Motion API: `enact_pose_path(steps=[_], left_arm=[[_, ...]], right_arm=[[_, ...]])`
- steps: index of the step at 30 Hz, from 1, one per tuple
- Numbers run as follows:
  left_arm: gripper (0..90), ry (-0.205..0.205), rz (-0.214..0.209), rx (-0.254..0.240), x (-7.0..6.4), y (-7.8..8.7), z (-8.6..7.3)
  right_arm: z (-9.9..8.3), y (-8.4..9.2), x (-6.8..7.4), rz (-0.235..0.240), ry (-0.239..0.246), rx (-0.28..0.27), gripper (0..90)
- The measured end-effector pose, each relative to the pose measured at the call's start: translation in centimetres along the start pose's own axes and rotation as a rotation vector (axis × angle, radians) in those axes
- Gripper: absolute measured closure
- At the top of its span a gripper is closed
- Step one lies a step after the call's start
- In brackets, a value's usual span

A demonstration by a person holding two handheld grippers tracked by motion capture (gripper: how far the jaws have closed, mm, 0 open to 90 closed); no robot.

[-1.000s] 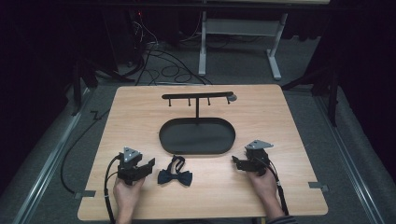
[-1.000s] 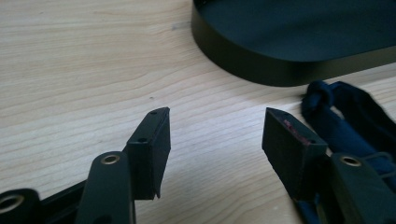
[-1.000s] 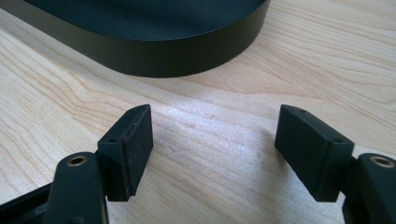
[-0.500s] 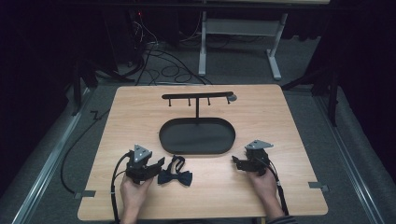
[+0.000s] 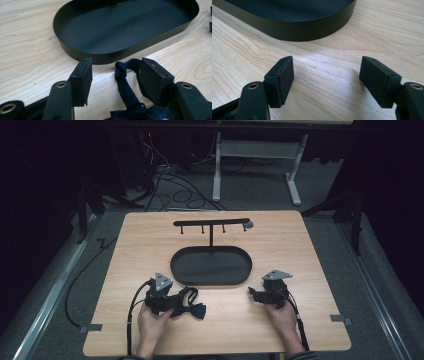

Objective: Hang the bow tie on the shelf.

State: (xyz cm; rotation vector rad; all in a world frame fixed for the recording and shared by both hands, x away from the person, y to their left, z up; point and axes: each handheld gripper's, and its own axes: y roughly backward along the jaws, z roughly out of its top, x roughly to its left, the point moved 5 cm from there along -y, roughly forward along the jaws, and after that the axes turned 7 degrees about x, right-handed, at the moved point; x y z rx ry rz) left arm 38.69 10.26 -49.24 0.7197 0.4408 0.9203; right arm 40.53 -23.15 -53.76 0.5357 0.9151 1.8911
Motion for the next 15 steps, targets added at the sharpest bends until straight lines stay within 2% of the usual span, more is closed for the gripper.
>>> enact_pose_path(steps=[7,10,15], left_arm=[[44.4,0.001,-0.013,0.045,-0.3,-1.0,-0.1],[47.0,0.01,-0.005,0.08,-0.2,-1.6,-0.3],[51.4,0.013,-0.005,0.109,-0.1,-2.3,-0.7]], right_arm=[[0.0,0.0,0.0,0.0,0.0,0.0,29.3],[0.0,0.0,0.0,0.0,0.0,0.0,29.2],[0.0,0.0,0.0,0.0,0.0,0.0,29.3]])
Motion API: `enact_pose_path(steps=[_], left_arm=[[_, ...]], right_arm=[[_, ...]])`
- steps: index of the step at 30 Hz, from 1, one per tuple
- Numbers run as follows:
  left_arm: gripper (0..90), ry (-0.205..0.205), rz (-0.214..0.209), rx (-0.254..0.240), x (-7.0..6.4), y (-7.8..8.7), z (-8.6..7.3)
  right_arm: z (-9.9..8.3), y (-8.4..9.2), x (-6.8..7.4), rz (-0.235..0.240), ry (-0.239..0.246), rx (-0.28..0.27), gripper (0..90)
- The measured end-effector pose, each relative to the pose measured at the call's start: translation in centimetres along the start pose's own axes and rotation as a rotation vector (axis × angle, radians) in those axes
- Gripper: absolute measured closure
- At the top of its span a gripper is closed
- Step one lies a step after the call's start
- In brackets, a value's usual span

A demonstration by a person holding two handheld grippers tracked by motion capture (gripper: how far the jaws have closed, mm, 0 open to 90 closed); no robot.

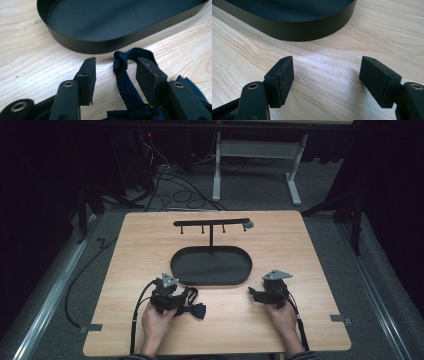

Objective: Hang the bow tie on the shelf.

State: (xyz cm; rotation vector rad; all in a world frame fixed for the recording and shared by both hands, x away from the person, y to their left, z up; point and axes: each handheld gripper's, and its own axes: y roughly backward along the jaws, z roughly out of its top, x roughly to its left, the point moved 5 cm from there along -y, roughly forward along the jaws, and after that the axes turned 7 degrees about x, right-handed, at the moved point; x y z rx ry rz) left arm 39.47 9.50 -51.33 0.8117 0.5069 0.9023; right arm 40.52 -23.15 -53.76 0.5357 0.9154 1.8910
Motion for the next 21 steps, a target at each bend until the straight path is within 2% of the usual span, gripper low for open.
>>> enact_pose_path(steps=[6,11,21], left_arm=[[57.7,0.003,-0.016,0.017,0.1,-0.5,-0.4],[67.6,-0.025,-0.031,0.032,0.0,-0.8,-0.5],[83.3,-0.03,-0.061,0.066,-0.2,-1.2,-0.8]], right_arm=[[0.0,0.0,0.0,0.0,0.0,0.0,29.2],[0.0,0.0,0.0,0.0,0.0,0.0,29.2],[0.0,0.0,0.0,0.0,0.0,0.0,29.2]])
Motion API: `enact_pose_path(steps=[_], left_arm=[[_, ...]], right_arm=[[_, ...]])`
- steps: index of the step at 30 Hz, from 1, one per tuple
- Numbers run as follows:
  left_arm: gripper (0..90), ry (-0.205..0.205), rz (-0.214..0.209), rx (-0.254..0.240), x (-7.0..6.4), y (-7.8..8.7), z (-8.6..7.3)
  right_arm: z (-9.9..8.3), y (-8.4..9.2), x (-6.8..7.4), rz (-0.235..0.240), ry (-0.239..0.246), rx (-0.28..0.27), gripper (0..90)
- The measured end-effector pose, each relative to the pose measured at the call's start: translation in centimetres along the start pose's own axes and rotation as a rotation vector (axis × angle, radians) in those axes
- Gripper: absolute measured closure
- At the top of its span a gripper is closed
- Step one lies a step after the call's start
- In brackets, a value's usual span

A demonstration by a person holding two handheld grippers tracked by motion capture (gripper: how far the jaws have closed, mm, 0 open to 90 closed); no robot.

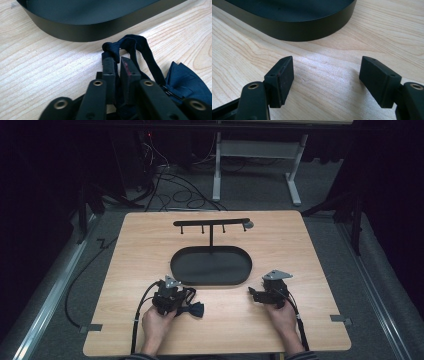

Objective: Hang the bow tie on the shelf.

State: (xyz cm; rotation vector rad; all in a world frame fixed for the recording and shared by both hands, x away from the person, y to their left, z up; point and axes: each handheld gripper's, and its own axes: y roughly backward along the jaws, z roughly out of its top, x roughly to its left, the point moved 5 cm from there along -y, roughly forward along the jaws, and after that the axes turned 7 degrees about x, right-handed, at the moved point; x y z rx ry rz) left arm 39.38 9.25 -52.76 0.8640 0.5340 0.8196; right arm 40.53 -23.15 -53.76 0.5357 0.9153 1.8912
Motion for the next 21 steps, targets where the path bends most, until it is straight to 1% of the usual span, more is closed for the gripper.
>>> enact_pose_path(steps=[5,7,12,18,21], left_arm=[[86.6,-0.016,0.007,0.004,-0.1,0.1,0.0],[87.1,-0.02,0.002,0.006,-0.2,0.2,0.0],[87.6,-0.028,-0.004,-0.009,-0.4,0.6,0.1],[87.7,-0.041,-0.008,-0.035,-0.7,1.5,0.4],[87.7,-0.048,-0.01,-0.06,-0.8,2.2,0.6]], right_arm=[[0.0,0.0,0.0,0.0,0.0,0.0,29.3],[0.0,0.0,0.0,0.0,0.0,0.0,29.2],[0.0,0.0,0.0,0.0,0.0,0.0,29.2],[0.0,0.0,0.0,0.0,0.0,0.0,29.2],[0.0,0.0,0.0,0.0,0.0,0.0,29.2]])
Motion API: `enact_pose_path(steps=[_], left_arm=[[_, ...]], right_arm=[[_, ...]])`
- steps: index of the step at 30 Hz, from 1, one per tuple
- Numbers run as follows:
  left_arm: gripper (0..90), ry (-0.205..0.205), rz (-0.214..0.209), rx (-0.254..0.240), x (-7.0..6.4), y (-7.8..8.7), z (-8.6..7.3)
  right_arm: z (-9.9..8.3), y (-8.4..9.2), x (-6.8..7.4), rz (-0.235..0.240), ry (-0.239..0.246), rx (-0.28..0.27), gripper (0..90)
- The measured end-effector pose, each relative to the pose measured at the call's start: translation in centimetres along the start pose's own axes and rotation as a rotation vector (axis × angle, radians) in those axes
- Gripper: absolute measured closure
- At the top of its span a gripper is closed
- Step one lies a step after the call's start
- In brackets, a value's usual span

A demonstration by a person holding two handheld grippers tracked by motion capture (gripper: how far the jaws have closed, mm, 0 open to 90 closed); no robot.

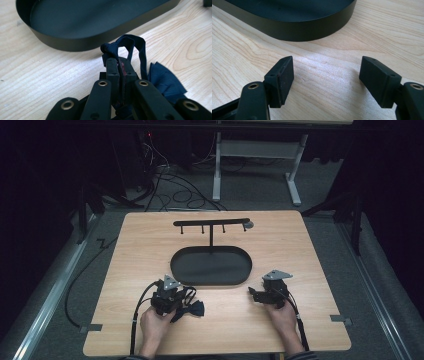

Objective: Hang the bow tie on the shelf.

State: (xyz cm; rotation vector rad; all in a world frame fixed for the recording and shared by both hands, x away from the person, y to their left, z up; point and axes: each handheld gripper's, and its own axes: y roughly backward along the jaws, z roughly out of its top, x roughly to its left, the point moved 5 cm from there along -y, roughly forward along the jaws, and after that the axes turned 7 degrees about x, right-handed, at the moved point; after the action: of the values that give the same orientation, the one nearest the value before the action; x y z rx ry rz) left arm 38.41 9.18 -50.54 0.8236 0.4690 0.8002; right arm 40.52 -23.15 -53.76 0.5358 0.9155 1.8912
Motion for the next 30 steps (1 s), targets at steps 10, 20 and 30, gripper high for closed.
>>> enact_pose_path(steps=[10,20,30], left_arm=[[87.8,-0.007,-0.015,-0.088,0.1,2.8,1.1],[87.8,0.003,-0.075,-0.144,0.4,4.7,2.1],[87.8,-0.023,-0.064,-0.169,0.9,6.5,3.4]], right_arm=[[0.0,0.0,0.0,0.0,0.0,0.0,29.2],[0.0,0.0,0.0,0.001,0.0,0.0,29.2],[0.0,0.0,0.0,0.001,0.001,0.0,29.2]])
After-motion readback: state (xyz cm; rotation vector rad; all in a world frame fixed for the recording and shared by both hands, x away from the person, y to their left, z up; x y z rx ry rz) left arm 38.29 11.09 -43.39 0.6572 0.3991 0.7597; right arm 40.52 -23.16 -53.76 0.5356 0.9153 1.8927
